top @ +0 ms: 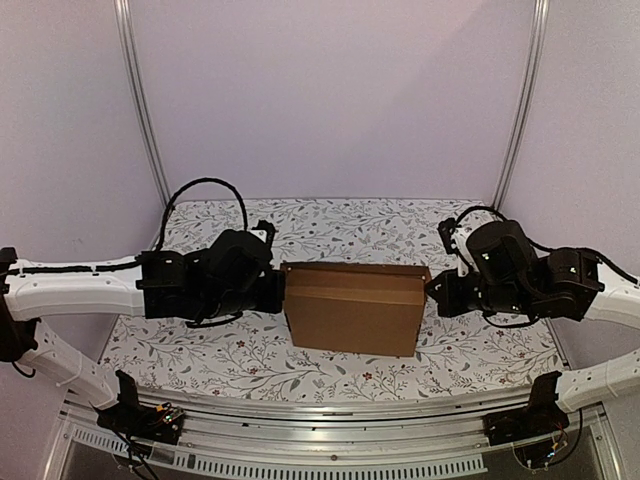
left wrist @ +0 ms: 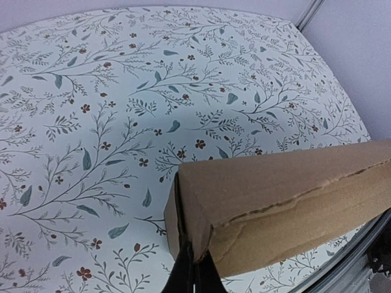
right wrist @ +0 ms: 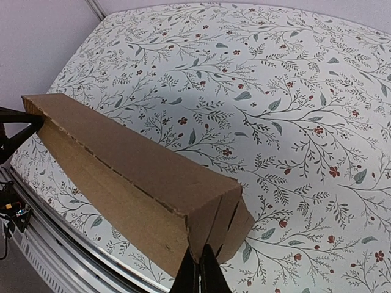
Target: Fold the paper box
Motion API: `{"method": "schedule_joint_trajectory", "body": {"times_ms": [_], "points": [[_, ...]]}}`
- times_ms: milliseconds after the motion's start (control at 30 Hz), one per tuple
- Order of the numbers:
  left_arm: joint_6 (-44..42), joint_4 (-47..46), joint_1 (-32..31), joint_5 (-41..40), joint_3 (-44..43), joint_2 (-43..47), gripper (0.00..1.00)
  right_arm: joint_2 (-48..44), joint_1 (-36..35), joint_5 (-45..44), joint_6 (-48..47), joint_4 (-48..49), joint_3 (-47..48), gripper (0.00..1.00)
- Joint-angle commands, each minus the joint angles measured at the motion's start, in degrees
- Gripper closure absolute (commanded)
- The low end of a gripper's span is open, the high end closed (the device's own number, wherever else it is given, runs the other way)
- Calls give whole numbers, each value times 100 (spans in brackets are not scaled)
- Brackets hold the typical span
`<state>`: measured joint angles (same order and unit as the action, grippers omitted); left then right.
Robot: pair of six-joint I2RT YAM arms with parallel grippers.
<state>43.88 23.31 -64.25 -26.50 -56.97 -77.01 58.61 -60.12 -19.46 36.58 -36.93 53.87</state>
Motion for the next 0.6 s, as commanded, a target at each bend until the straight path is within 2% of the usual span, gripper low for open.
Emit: {"method": "schedule_joint_trajectory", "body": {"times_ms": [0,567], "points": [[-87,551,-184,299,98,-297,100,-189,-42,135,34,169,270,100],[-210,559,-268,164,46,-379,100,-539,298,356,522,-119,281,100]]}}
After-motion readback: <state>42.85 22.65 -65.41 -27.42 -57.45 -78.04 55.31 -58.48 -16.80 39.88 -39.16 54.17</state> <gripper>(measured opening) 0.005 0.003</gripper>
